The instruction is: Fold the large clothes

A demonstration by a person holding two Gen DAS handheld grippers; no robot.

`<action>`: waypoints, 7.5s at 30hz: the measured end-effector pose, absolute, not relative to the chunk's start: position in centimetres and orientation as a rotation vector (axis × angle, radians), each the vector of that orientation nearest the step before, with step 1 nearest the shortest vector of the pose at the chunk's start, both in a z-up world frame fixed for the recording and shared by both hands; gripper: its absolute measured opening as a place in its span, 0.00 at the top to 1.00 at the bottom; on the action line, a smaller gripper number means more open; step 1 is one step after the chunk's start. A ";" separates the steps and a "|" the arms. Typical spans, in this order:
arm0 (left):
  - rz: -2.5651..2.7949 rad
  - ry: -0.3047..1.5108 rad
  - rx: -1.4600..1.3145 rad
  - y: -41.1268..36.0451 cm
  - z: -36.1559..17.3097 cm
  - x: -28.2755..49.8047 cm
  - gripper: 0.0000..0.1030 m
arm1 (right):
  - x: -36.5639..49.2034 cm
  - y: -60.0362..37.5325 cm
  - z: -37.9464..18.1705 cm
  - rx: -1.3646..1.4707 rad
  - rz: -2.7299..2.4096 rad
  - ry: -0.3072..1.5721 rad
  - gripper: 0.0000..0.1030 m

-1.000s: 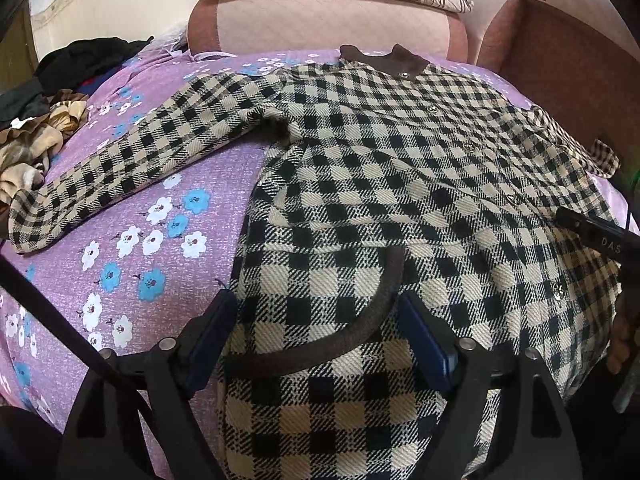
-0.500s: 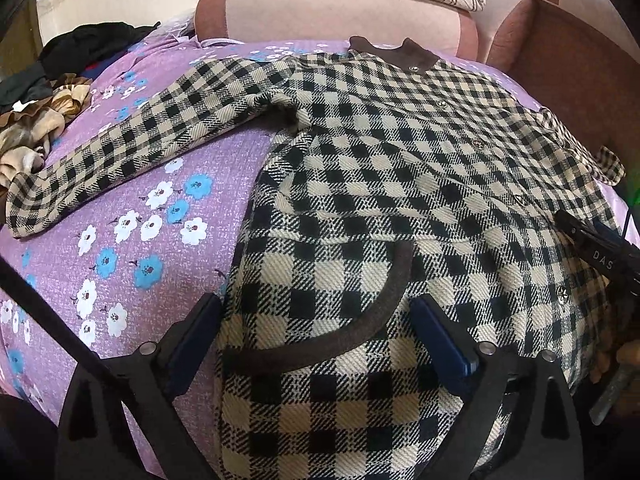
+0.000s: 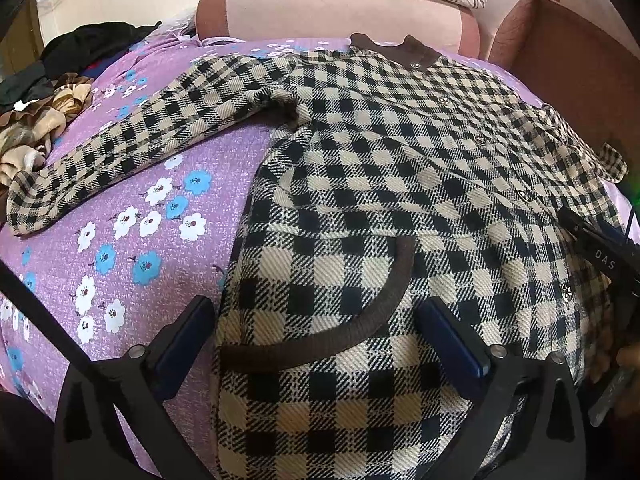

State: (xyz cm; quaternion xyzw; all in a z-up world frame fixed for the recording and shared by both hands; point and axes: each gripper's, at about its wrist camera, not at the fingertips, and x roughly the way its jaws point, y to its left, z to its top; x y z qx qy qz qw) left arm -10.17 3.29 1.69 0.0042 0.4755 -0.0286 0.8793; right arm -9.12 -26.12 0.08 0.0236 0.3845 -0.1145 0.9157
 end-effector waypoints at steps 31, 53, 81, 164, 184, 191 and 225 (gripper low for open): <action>-0.059 0.971 0.017 3.3 1.7 -10.4 0.00 | -9.2 -26.3 -0.2 0.042 -0.242 0.745 0.03; -0.038 0.817 0.036 3.1 3.2 -12.2 0.00 | -8.5 -25.8 -0.4 0.018 -0.270 0.768 0.01; -0.091 0.725 0.037 2.7 5.9 -14.2 0.00 | -9.6 -31.1 5.1 0.248 -0.164 0.813 0.24; -0.087 0.929 -0.299 3.9 9.2 10.9 0.89 | -1.4 -38.3 8.1 0.331 -0.057 0.811 0.35; -0.005 0.983 -0.200 6.6 2.9 10.1 0.70 | 1.5 -28.7 4.7 -0.093 0.118 0.929 0.22; 0.031 0.942 -0.095 5.2 2.6 9.5 0.69 | 4.1 -30.2 4.2 -0.230 -0.302 0.854 0.25; 0.003 0.899 -0.127 5.6 2.1 9.2 0.55 | 20.0 -33.1 7.2 0.157 -0.128 1.026 0.95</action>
